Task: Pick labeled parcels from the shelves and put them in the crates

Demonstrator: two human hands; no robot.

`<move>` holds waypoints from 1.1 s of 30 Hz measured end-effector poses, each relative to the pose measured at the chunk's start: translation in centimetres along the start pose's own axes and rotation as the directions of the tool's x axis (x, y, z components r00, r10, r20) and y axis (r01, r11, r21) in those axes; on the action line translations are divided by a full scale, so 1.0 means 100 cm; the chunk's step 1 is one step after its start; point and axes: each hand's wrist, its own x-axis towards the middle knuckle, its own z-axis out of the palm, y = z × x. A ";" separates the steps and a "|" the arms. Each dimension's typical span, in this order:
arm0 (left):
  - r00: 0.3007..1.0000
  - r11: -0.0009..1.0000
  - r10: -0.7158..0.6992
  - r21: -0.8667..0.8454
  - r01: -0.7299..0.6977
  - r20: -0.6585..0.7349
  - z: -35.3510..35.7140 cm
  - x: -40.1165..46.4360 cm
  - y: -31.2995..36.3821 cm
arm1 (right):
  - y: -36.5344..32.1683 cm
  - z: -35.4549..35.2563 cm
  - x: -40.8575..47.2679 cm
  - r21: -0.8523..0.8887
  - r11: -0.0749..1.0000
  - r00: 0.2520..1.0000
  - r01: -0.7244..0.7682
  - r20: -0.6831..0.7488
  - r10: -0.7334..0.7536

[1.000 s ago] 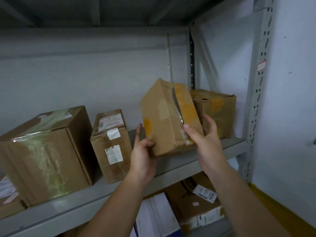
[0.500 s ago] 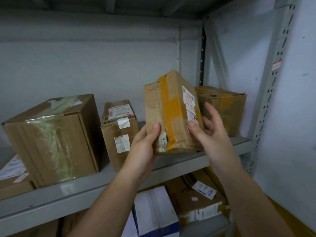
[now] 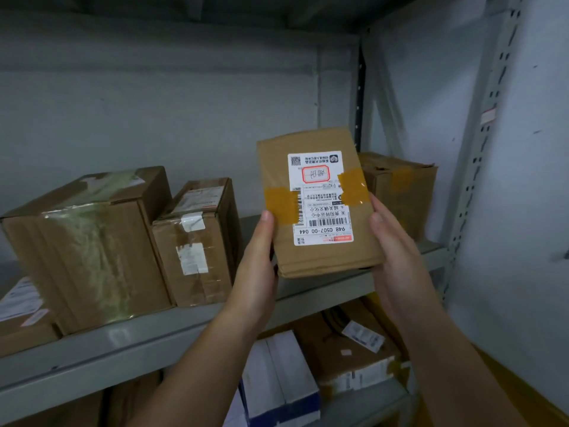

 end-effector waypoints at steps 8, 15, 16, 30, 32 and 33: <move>1.000 0.999 0.030 0.011 -0.030 0.002 0.001 -0.006 -0.001 | 0.001 0.003 -0.009 0.040 0.997 0.998 0.064 0.011 -0.065; 0.993 0.987 0.084 0.127 -0.094 0.084 0.008 -0.018 -0.010 | 0.000 -0.014 -0.025 -0.009 0.994 0.992 0.107 0.066 -0.106; 0.990 0.984 0.088 0.144 -0.103 0.108 0.014 -0.019 -0.014 | 0.000 -0.022 -0.031 -0.012 0.993 0.993 0.114 0.039 -0.113; 0.474 0.719 -0.695 0.512 0.470 0.540 0.076 -0.155 -0.323 | 0.167 -0.138 -0.353 0.177 0.933 0.376 -0.312 -0.879 0.292; 0.306 0.581 -0.809 0.604 0.545 0.502 0.066 -0.203 -0.375 | 0.199 -0.132 -0.418 0.265 0.890 0.237 -0.370 -0.900 0.366; 0.233 0.529 -0.841 0.649 0.547 0.489 0.062 -0.228 -0.398 | 0.213 -0.129 -0.450 0.309 0.869 0.158 -0.387 -0.906 0.392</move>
